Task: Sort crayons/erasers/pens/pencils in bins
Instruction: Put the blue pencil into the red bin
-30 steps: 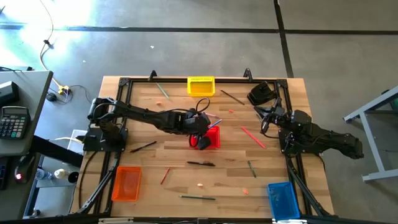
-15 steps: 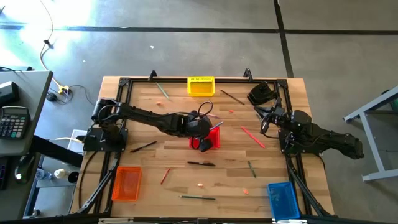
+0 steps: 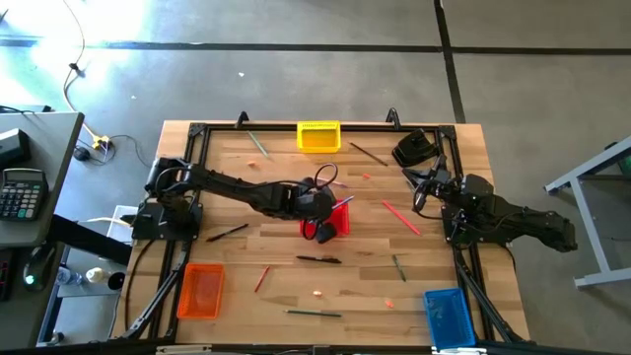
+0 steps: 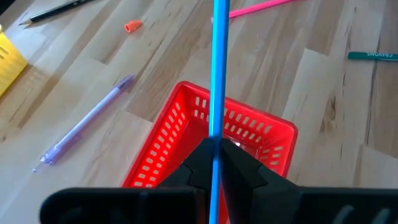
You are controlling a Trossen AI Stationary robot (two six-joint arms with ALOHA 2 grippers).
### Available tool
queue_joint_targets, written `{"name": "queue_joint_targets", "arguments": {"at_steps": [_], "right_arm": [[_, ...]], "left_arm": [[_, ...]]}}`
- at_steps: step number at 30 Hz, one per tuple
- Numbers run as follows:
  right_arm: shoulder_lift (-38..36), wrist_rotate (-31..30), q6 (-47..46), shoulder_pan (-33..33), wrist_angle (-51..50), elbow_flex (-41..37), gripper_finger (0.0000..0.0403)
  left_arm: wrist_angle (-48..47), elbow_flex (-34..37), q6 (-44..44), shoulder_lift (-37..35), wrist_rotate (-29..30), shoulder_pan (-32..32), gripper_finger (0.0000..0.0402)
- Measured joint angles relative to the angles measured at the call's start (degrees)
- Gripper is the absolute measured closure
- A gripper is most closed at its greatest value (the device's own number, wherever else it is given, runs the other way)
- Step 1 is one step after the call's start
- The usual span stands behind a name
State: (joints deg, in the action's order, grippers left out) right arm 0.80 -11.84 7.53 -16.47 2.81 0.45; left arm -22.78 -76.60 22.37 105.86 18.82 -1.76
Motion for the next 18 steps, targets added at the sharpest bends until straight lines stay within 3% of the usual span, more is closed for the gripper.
{"name": "queue_joint_targets", "arguments": {"at_steps": [18], "right_arm": [[0.0,0.0,0.0,0.0,0.0,0.0,0.0403]], "left_arm": [[0.1,0.0,-1.0,1.3,0.2,0.0,0.0387]]}}
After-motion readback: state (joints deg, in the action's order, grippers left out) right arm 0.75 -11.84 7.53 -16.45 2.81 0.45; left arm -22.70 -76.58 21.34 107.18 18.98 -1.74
